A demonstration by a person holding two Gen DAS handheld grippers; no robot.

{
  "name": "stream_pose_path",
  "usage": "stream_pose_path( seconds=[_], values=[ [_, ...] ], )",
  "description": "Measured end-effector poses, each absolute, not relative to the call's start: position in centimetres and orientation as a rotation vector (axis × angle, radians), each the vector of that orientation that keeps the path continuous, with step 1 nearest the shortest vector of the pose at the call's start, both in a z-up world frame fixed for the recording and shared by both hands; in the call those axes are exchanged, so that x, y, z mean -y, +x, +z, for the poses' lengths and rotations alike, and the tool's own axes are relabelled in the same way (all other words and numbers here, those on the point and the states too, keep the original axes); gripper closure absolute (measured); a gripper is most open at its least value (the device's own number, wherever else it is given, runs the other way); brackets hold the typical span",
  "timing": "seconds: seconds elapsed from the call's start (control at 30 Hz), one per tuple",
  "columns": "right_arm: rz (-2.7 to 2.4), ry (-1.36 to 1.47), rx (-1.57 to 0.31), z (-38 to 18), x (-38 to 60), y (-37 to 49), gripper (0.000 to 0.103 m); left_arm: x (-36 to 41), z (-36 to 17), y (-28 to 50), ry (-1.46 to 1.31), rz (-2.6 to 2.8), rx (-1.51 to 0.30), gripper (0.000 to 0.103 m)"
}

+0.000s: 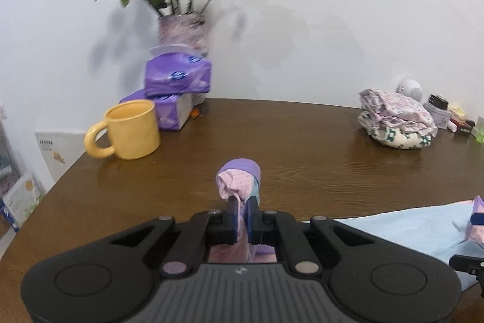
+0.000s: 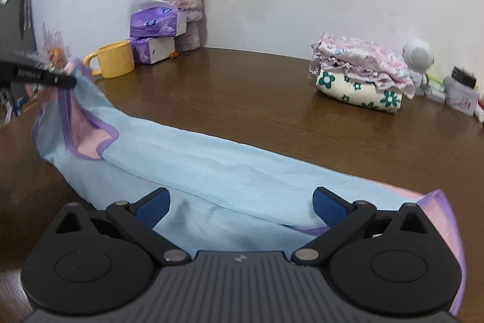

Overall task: Fold clothes
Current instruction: 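Lift and fold the pink end over the blue strip with the left gripper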

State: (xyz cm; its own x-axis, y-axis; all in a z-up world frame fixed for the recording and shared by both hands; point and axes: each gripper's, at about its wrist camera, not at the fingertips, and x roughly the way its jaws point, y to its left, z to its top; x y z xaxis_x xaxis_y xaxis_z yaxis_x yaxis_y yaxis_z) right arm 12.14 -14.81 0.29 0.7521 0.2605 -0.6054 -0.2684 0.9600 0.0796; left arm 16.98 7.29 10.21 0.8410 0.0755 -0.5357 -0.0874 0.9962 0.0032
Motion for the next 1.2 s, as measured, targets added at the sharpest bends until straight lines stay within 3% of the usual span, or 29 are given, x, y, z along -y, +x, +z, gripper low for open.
stream_pose_path(
  seconds=[0.43,0.93,1.07,1.2],
  values=[
    [0.290,-0.013,-0.659,0.3,14.7,12.1,0.001,1.2,8.4,18.9,0.079,0.022,-0.619,0.099],
    [0.291,-0.012,-0.659,0.3,14.6,12.1,0.001,4.0,5.2,19.8,0.112,-0.012,-0.693,0.096],
    [0.292,-0.012,-0.659,0.3,14.5,12.1,0.001,3.5,5.7,19.5,0.096,-0.028,-0.722,0.066],
    [0.292,-0.012,-0.659,0.3,14.5,12.0,0.001,0.6,7.2,18.2,0.046,-0.027,-0.704,0.055]
  ],
)
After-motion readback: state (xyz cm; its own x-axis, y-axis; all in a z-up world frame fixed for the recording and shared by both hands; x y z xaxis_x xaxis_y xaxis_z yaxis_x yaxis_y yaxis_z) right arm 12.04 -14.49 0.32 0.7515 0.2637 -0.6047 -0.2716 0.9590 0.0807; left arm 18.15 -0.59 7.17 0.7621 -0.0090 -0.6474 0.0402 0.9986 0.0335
